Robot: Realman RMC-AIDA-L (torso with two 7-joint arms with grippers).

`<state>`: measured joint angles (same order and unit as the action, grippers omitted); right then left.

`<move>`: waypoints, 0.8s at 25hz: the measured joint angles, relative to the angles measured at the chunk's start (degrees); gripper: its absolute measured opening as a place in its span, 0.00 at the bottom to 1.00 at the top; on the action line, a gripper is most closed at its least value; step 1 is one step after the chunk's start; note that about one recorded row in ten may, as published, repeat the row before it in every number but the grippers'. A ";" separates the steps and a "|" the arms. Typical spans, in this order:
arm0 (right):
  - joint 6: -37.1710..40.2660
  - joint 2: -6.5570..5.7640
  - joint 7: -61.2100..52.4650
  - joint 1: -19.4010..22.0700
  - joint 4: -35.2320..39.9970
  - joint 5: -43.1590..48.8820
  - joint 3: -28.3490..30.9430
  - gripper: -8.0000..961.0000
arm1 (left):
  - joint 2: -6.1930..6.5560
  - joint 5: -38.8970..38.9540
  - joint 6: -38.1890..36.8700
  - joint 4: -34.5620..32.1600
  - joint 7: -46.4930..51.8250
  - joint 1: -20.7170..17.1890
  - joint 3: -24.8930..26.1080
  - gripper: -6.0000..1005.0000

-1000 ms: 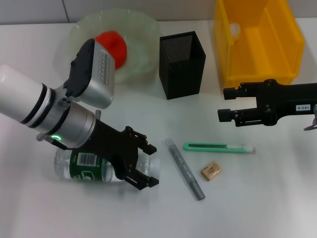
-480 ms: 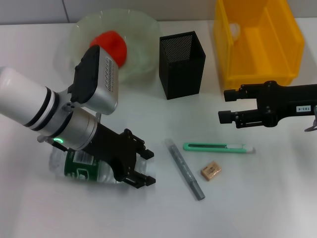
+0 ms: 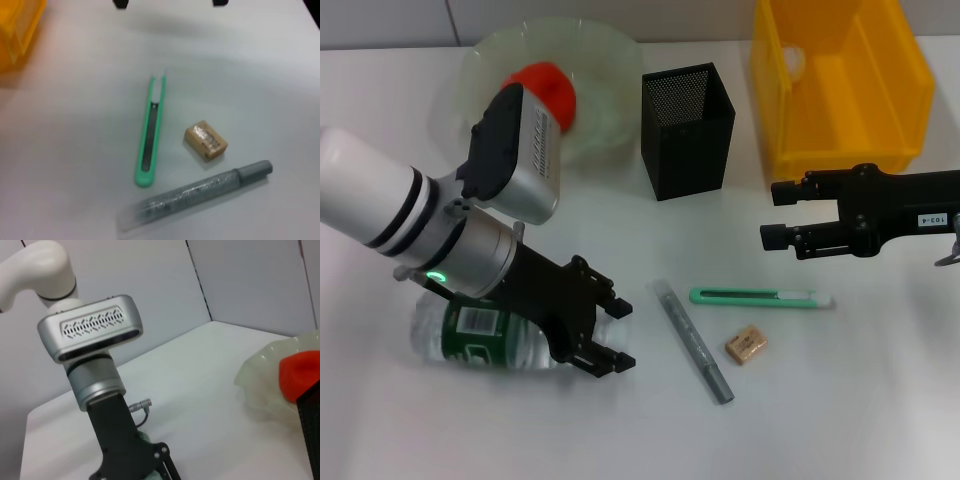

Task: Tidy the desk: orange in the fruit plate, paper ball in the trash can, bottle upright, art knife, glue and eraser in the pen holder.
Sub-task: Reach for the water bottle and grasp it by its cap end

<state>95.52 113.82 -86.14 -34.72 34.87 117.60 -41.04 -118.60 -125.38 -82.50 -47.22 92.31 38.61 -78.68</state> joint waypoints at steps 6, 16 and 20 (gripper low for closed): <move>0.16 0.00 0.00 0.00 0.02 0.03 0.00 0.79 | 0.10 -0.15 -3.85 -8.11 1.47 -1.66 -0.09 0.63; 0.20 0.00 0.00 0.01 0.02 0.52 0.00 0.79 | -0.09 -6.13 -4.21 -11.32 5.03 -1.43 -4.52 0.61; 0.20 0.00 -0.01 0.01 0.02 0.53 0.00 0.79 | -0.15 -7.46 -2.87 -11.41 5.09 -1.43 -5.81 0.60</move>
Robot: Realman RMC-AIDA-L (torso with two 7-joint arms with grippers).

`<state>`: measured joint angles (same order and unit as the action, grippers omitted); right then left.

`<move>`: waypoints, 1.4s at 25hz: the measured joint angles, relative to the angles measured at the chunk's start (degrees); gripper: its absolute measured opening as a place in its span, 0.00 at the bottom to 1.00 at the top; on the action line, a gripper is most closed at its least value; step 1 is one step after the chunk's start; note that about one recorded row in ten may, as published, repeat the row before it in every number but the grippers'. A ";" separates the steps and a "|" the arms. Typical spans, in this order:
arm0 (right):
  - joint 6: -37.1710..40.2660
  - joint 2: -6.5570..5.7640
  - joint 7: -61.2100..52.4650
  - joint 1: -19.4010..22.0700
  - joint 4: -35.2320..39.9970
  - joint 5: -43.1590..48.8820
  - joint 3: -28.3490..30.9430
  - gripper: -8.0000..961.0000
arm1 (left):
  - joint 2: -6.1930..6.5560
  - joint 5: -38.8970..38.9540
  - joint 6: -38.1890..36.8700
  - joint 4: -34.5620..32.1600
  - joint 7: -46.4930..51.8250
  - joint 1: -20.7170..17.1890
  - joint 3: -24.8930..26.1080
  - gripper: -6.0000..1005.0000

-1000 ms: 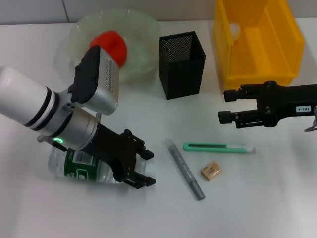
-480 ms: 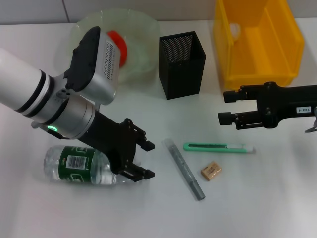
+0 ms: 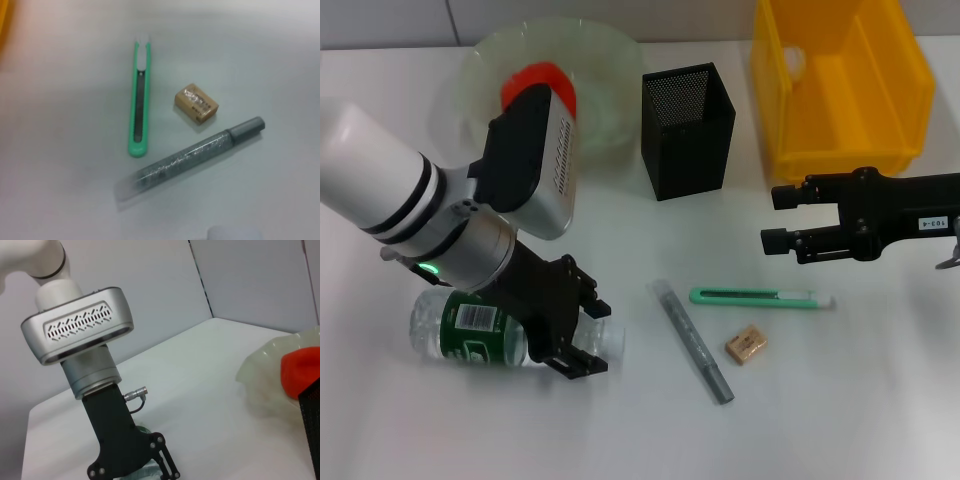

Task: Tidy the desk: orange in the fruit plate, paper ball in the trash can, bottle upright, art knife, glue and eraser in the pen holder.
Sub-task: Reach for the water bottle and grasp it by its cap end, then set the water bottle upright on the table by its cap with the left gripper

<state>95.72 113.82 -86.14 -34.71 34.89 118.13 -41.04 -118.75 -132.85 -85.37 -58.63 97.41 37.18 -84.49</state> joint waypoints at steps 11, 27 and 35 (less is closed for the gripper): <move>0.07 0.27 -0.55 -0.31 0.00 0.00 0.00 0.79 | -0.08 -1.35 2.30 -0.43 0.05 -0.01 -2.59 0.58; 0.08 0.30 -0.69 -0.54 0.00 -0.04 0.00 0.79 | -0.07 -2.31 2.32 -6.61 0.06 -2.18 -3.22 0.44; 0.09 0.26 -0.70 -0.69 -0.01 -0.09 0.00 0.79 | 0.16 2.92 1.65 -10.57 -0.36 -4.35 1.08 0.44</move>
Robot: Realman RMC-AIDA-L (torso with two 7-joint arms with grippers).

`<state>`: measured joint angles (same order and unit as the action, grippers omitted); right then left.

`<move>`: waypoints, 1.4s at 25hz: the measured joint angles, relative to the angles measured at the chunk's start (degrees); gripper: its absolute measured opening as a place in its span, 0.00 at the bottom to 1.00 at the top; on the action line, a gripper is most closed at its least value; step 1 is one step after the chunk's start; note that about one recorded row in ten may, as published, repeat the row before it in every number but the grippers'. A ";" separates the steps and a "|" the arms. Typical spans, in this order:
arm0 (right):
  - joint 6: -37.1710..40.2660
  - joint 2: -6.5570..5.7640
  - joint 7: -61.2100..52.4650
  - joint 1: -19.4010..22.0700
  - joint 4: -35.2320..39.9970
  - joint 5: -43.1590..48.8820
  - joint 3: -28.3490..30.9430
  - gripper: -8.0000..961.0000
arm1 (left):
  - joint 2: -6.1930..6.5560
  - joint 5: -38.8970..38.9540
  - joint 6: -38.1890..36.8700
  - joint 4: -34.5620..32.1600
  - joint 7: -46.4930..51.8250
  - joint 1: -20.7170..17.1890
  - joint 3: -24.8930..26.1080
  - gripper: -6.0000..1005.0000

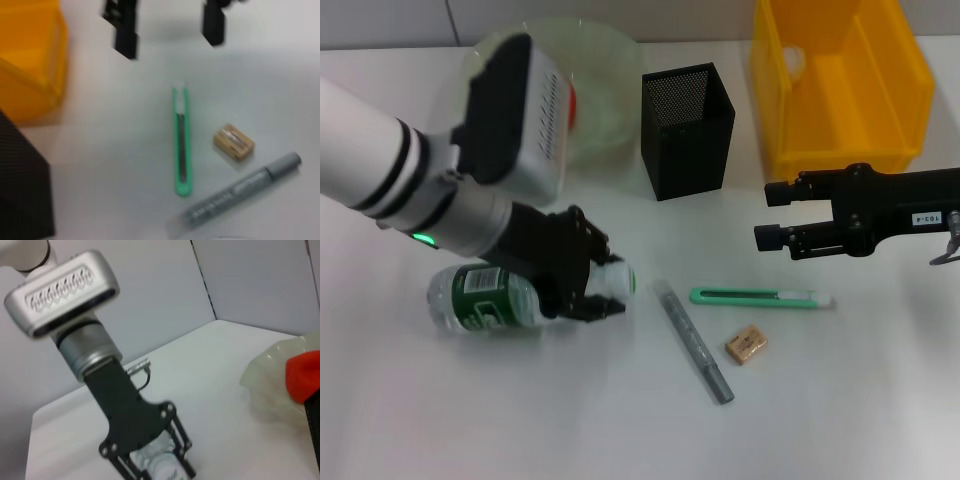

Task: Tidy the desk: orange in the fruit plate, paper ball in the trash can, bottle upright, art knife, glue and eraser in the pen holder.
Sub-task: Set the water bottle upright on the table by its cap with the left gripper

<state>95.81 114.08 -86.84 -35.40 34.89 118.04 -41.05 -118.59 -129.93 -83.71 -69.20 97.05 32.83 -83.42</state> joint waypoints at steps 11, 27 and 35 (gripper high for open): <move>0.28 0.07 0.30 -0.38 0.00 -0.31 0.00 0.79 | 0.03 9.27 1.12 0.31 -1.87 -1.80 13.36 0.44; 0.13 0.29 0.40 -0.90 0.00 -0.32 0.00 0.79 | 0.26 17.45 1.47 5.74 -4.71 -3.31 26.66 0.44; 0.08 0.62 0.45 -0.90 -0.01 -0.32 0.00 0.79 | 0.25 20.68 1.76 7.74 -4.85 -4.89 30.98 0.44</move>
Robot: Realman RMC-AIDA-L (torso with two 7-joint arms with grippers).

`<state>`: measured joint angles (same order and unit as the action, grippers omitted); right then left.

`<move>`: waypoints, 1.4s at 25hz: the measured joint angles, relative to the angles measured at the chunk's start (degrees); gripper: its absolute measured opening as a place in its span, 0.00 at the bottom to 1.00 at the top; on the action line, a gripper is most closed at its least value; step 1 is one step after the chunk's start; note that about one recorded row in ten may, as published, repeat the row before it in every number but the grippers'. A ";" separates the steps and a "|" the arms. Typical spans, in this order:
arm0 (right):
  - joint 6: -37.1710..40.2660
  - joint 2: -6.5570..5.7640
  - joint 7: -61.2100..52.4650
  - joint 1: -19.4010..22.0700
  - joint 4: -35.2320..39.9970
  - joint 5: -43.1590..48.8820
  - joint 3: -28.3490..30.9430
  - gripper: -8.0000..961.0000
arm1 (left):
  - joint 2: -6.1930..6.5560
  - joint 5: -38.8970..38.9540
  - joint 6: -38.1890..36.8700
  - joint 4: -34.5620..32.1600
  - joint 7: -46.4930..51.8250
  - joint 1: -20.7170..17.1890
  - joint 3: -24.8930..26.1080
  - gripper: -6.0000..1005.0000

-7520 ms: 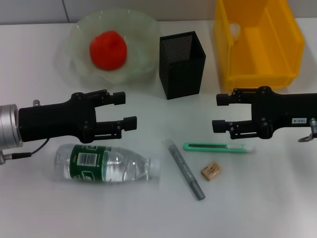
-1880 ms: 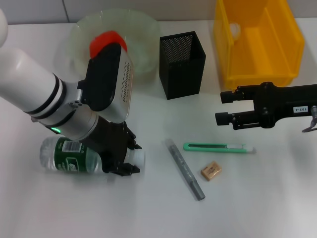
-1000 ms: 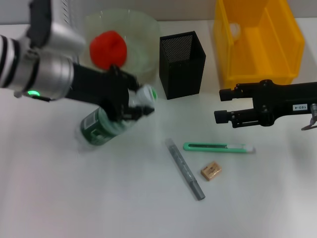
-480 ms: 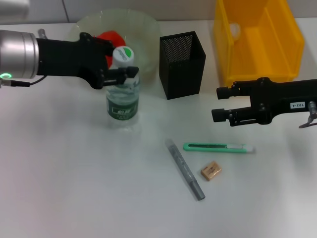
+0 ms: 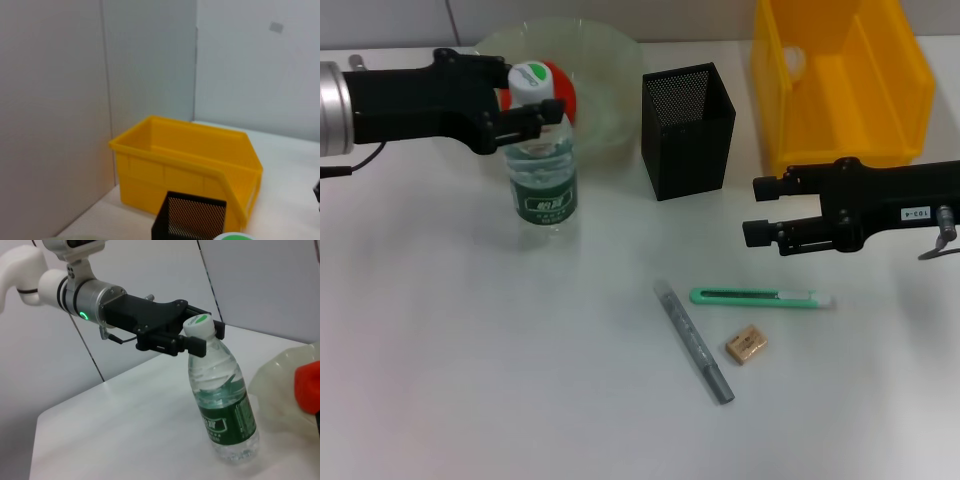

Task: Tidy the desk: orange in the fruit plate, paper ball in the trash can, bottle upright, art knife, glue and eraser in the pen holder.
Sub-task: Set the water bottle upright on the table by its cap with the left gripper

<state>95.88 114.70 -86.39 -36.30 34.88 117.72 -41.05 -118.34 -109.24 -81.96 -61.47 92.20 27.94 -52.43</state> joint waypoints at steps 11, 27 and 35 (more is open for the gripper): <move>0.21 0.37 0.70 -0.07 -0.13 0.11 0.00 0.79 | 0.09 2.38 0.77 3.94 -0.04 -2.70 5.34 0.44; -0.17 1.33 3.15 0.61 -0.33 0.39 0.00 0.79 | 0.01 7.83 2.57 8.62 -7.55 -4.69 9.35 0.44; -0.18 1.33 3.16 0.62 -0.38 0.39 0.00 0.79 | 0.10 8.44 3.58 11.24 -9.75 -4.62 9.61 0.44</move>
<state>95.70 116.03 -83.23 -35.68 34.50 118.12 -41.04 -118.24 -100.81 -78.37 -50.23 82.45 23.32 -42.83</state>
